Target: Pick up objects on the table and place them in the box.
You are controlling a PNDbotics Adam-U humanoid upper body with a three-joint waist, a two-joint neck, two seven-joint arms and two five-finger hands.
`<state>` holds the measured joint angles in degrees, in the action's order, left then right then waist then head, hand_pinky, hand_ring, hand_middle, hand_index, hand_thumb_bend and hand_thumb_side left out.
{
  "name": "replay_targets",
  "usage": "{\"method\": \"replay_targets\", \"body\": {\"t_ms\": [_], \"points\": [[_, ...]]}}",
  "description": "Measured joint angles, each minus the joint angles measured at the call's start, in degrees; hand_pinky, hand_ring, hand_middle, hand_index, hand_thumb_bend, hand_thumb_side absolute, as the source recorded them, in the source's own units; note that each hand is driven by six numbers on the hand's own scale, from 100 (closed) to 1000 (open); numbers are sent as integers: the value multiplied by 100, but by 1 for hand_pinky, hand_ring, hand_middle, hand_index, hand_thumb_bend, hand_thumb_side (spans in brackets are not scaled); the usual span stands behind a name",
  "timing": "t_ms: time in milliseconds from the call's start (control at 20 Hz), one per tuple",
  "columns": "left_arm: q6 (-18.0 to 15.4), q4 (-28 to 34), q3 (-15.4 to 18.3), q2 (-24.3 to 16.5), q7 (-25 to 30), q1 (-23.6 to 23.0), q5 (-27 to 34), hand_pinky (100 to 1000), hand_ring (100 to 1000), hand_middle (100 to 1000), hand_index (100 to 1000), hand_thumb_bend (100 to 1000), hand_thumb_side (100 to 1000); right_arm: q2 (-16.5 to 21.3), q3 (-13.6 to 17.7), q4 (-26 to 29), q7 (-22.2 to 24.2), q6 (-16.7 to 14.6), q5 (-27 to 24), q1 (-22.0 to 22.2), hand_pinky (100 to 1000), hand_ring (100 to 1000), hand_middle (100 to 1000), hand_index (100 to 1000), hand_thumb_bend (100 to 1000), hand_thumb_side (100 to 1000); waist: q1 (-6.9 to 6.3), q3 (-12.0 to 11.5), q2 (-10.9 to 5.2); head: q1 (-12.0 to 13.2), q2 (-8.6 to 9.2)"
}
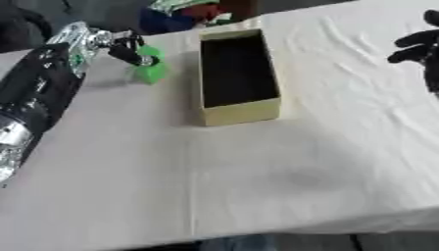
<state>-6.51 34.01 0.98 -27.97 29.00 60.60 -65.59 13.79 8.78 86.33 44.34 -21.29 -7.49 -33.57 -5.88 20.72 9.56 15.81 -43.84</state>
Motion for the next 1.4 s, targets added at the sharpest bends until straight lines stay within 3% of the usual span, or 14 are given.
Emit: {"method": "replay_targets", "body": {"t_ms": [50, 150, 250, 600, 950, 1400], "points": [[-35, 2, 0, 16, 36, -1, 14, 616, 563, 544, 801, 166, 359, 0, 0, 1, 4, 4, 0, 0, 861, 740, 765, 1000, 100, 483, 0, -3, -8, -4, 0], [-96, 18, 1, 33, 84, -1, 81, 606, 546, 525, 787, 101, 226, -2, 0, 2, 9, 7, 0, 2, 861, 741, 765, 1000, 100, 483, 0, -15, -20, -9, 0], [-162, 50, 1, 33, 91, -11, 182, 601, 537, 515, 782, 100, 167, -10, 0, 2, 10, 8, 0, 7, 861, 741, 765, 1000, 100, 482, 1, -30, -31, -12, 0], [-455, 616, -74, -24, -239, 17, 699, 601, 522, 491, 771, 100, 143, -45, -1, 3, 16, 11, 2, 35, 861, 741, 765, 1000, 100, 482, 28, -54, -105, -27, 0], [-827, 1434, -395, -49, -831, 53, 1123, 611, 533, 499, 779, 100, 133, -74, -15, 18, 38, 32, 4, 37, 861, 741, 765, 1000, 100, 482, 34, -64, -134, -28, 0], [-1164, 1803, -870, 343, -837, 48, 1340, 631, 568, 538, 801, 100, 144, -122, -38, 19, 68, 38, 4, 33, 861, 740, 765, 1000, 100, 482, 72, -21, -125, 26, 0]]}}
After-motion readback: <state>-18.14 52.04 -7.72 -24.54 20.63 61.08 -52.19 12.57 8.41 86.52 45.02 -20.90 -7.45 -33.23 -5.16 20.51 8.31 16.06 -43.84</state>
